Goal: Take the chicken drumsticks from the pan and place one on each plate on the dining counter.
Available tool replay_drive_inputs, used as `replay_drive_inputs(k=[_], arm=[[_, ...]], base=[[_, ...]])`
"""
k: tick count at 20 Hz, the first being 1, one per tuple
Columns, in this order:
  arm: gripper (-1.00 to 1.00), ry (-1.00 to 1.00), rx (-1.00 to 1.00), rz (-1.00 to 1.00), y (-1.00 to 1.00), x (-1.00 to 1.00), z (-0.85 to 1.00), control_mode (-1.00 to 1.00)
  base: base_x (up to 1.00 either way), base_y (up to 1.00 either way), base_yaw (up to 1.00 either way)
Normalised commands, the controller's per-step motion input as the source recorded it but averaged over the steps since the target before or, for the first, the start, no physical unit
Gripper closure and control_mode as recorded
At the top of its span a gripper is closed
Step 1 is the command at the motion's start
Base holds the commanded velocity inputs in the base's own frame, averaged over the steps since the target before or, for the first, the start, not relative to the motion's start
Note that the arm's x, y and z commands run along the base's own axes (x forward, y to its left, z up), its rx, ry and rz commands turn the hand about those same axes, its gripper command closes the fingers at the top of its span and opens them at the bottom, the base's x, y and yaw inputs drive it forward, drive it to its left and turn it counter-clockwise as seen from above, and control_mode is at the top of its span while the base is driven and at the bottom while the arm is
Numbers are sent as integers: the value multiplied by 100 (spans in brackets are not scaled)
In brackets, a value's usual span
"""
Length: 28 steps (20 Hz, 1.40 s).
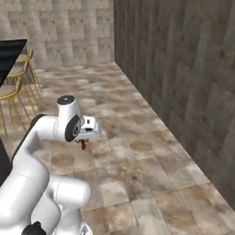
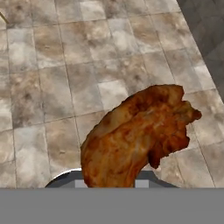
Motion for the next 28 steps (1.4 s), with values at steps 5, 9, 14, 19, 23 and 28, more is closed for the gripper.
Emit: replay_drive_inputs(k=[5, 9, 14, 19, 23, 28], arm=[[100, 0, 0, 0, 0, 0, 0, 100], [100, 0, 0, 0, 0, 0, 0, 100], [100, 0, 0, 0, 0, 0, 0, 100], [100, 0, 0, 0, 0, 0, 0, 100], [100, 0, 0, 0, 0, 0, 0, 100], [100, 0, 0, 0, 0, 0, 0, 100]], base=[[100, 0, 28], [100, 0, 27], [100, 0, 25], [100, 0, 21], [100, -2, 20], [100, -5, 14]])
